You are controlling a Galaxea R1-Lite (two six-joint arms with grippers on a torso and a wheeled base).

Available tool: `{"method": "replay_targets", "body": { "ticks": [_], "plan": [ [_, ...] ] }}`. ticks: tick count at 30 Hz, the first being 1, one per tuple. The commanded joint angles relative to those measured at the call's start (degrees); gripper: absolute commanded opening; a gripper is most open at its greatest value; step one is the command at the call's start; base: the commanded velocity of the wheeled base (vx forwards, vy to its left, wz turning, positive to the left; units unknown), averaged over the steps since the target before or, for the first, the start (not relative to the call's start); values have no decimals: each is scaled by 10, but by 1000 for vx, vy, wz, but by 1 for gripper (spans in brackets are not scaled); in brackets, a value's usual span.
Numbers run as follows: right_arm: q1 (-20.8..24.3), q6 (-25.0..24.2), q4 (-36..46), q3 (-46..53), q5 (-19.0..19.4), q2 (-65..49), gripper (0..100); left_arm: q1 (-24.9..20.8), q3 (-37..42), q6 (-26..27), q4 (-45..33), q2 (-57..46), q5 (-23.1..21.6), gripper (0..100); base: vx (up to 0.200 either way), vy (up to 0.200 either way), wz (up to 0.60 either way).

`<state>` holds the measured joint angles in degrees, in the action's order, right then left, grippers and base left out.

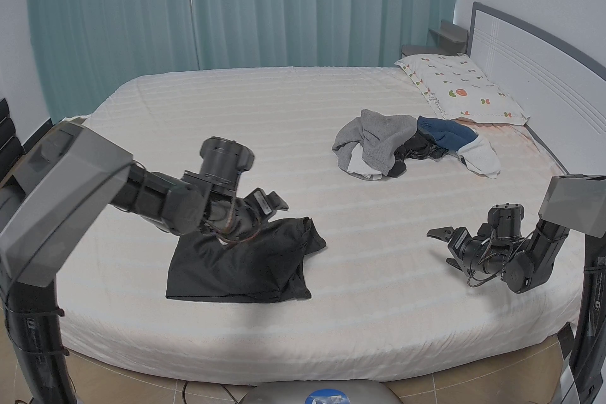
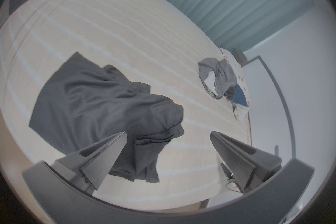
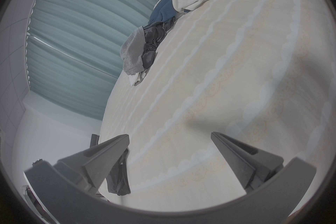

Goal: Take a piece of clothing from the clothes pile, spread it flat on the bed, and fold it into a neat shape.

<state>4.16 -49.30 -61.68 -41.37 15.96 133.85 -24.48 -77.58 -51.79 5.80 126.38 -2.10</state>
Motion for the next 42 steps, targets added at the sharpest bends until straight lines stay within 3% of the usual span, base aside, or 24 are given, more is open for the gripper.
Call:
{"method": "replay_targets", "body": {
  "ticks": [1,4,9,14,15,18,31,34,38,42],
  "plan": [
    [2,0,0,2,0,0,100,62,71,-31,1,-82,-43,100,0,0,0],
    [6,0,0,2,0,1,100,86,96,-39,3,-86,-56,100,0,0,0],
    [9,0,0,2,0,1,100,142,173,-73,49,-93,-126,100,0,0,0],
    [13,0,-1,3,0,-4,100,158,226,-83,96,-103,-145,100,0,120,0],
    [30,0,0,-1,-6,-15,100,172,268,-83,153,-101,-159,100,0,200,0],
    [52,1,7,-6,-7,-29,100,189,287,-84,174,-99,-161,100,0,200,0],
    [184,13,107,-84,-12,-59,100,212,293,-80,178,-68,-208,100,0,200,0],
    [198,35,151,-111,-30,-60,100,213,293,-80,178,-68,-208,100,0,200,0],
    [220,54,220,-174,-104,-51,100,213,293,-79,178,-68,-208,100,0,200,0],
    [243,52,230,-203,-116,-45,100,211,296,-75,179,-68,-206,100,0,200,0]
  ]
}}
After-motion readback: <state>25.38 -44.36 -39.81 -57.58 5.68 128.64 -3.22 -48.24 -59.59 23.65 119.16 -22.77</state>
